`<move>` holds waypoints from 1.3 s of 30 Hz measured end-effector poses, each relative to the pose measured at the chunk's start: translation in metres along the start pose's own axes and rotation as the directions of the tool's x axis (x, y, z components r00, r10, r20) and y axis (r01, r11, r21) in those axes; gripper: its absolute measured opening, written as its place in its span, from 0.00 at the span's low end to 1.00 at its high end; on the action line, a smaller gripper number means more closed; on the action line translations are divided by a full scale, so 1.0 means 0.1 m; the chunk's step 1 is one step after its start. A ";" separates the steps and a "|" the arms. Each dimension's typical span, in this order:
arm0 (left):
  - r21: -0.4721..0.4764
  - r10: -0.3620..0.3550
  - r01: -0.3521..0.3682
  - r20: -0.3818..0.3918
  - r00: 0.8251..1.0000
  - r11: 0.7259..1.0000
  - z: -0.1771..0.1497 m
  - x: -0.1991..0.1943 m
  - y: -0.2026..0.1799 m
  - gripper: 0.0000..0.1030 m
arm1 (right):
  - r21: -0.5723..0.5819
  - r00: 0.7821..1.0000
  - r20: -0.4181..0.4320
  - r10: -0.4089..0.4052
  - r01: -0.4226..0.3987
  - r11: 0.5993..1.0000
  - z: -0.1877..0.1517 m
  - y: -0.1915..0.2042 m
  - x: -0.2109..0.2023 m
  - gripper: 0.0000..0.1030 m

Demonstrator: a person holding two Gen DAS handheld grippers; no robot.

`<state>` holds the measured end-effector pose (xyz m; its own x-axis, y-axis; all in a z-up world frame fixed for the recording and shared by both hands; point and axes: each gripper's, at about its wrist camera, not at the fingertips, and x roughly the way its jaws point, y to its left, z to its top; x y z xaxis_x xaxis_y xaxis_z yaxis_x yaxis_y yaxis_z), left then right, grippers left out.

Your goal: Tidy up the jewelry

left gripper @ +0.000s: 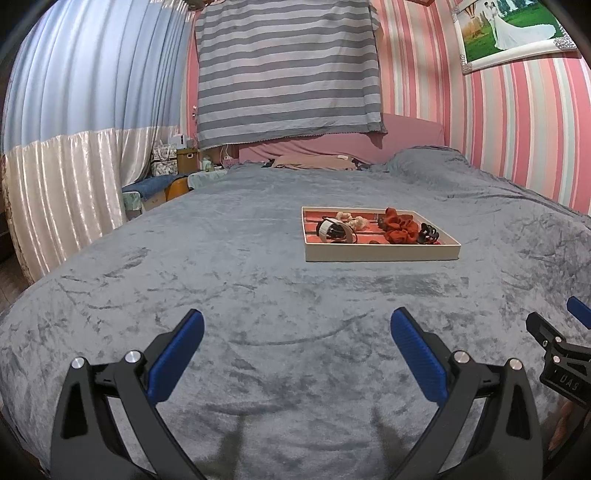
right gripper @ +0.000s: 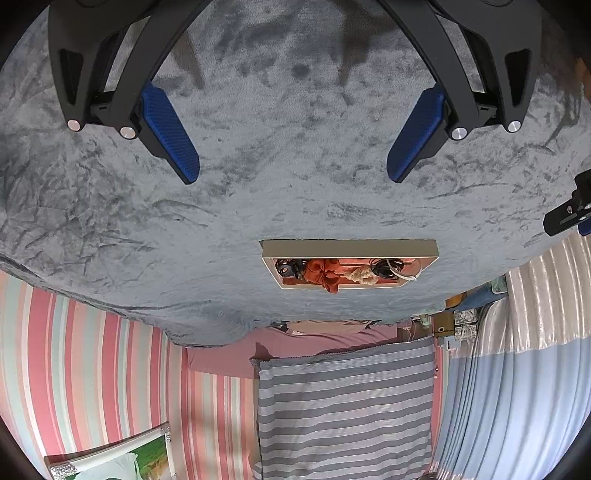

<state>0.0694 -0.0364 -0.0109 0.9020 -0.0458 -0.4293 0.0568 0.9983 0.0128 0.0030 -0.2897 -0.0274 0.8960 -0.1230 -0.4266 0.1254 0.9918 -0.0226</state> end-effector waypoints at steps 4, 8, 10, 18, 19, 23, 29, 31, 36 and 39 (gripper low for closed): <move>0.001 0.002 -0.002 0.002 1.000 1.000 0.00 0.00 0.00 0.96 | -0.005 1.000 0.001 -0.001 0.001 1.000 0.00 0.01 0.00 0.96; 0.012 0.007 -0.007 0.014 1.000 1.000 0.00 -0.01 -0.01 0.96 | -0.007 1.000 0.002 -0.002 0.002 1.000 0.00 0.01 0.00 0.96; 0.015 0.008 -0.008 0.017 1.000 1.000 0.00 -0.01 -0.02 0.96 | -0.006 1.000 0.002 -0.001 0.001 1.000 0.00 0.01 0.00 0.96; 0.012 0.004 -0.004 0.015 1.000 1.000 0.00 -0.01 -0.02 0.96 | -0.007 1.000 0.002 -0.002 0.002 1.000 0.00 0.01 0.00 0.96; 0.012 0.004 -0.004 0.016 1.000 1.000 0.00 -0.01 -0.02 0.96 | -0.006 1.000 0.002 -0.002 0.002 1.000 0.00 0.01 0.00 0.96; 0.013 0.005 -0.005 0.015 1.000 1.000 0.00 -0.01 -0.02 0.96 | -0.005 1.000 0.003 -0.001 0.001 1.000 0.00 0.01 0.00 0.96; 0.011 0.004 -0.004 0.014 1.000 1.000 -0.01 -0.01 -0.02 0.96 | -0.004 1.000 0.002 -0.002 0.002 1.000 0.00 0.01 0.00 0.96; 0.012 0.005 -0.005 0.015 1.000 1.000 -0.01 -0.01 -0.02 0.96 | -0.006 1.000 0.003 -0.002 0.002 1.000 0.00 0.01 -0.01 0.96; 0.014 0.005 -0.006 0.016 1.000 1.000 -0.01 -0.01 -0.02 0.96 | -0.006 1.000 0.004 -0.002 0.002 1.000 0.00 0.01 -0.01 0.96; 0.014 0.005 -0.006 0.018 1.000 1.000 0.00 -0.02 -0.02 0.96 | -0.006 1.000 0.003 -0.002 0.002 1.000 0.00 0.01 -0.01 0.96</move>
<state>0.0676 -0.0379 -0.0100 0.9101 -0.0411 -0.4124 0.0578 0.9979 0.0282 0.0027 -0.2885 -0.0271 0.8972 -0.1255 -0.4235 0.1253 0.9917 -0.0286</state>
